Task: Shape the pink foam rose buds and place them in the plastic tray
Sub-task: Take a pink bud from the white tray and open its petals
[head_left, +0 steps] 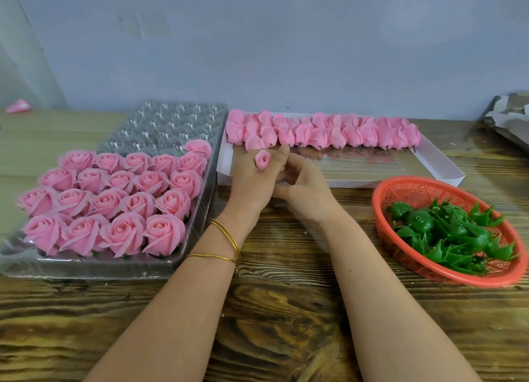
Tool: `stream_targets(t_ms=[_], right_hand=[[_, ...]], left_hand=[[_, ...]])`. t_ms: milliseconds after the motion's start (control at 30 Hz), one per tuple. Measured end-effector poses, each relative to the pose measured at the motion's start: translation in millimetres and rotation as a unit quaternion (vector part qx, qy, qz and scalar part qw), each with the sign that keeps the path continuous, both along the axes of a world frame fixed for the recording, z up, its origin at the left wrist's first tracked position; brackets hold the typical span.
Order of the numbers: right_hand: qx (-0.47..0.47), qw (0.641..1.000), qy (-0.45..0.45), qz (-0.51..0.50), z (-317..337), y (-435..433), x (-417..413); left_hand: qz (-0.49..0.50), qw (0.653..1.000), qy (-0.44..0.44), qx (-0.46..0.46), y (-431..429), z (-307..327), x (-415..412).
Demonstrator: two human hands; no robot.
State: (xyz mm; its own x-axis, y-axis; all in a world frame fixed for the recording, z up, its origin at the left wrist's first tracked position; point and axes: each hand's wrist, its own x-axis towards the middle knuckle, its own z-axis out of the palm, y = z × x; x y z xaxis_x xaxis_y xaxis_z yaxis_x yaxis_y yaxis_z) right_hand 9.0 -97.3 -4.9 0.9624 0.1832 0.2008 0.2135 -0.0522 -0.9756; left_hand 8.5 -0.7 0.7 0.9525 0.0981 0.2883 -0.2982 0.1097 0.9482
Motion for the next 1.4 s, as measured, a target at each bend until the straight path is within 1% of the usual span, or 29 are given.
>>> stream_targets(t_ms=[133,233,433,667,867,1000,1100,1400], right_hand=[[0.024,0.999,0.024,0.041,-1.1,-4.3,-0.5],[0.034,0.997,0.040,0.061,-1.7,-5.6,-2.5],[0.048,0.995,0.067,0.061,-0.2,-4.8,-2.9],[0.044,0.998,0.040,0.028,-0.3,-2.5,-0.2],[0.013,1.000,0.015,-0.004,-1.2,-1.3,1.0],[0.020,1.000,0.012,0.017,-0.8,-2.3,-0.4],[0.025,0.999,0.013,0.036,-0.3,-3.1,-0.5],[0.054,0.996,0.026,0.065,-0.5,-3.9,-2.6]], left_hand=[[0.010,1.000,0.017,0.009,1.0,0.0,-0.9],[0.016,0.999,0.006,0.029,1.9,0.7,-0.7],[0.012,0.999,-0.002,0.037,2.6,0.7,-1.2],[0.025,0.999,0.036,-0.008,-0.6,-0.3,2.7],[0.016,0.999,0.032,-0.002,0.7,0.1,1.5],[-0.018,1.000,0.014,-0.012,1.1,0.6,-1.8],[-0.024,1.000,0.005,-0.011,2.2,1.1,-2.4],[0.010,1.000,-0.003,0.022,4.1,0.5,-1.3]])
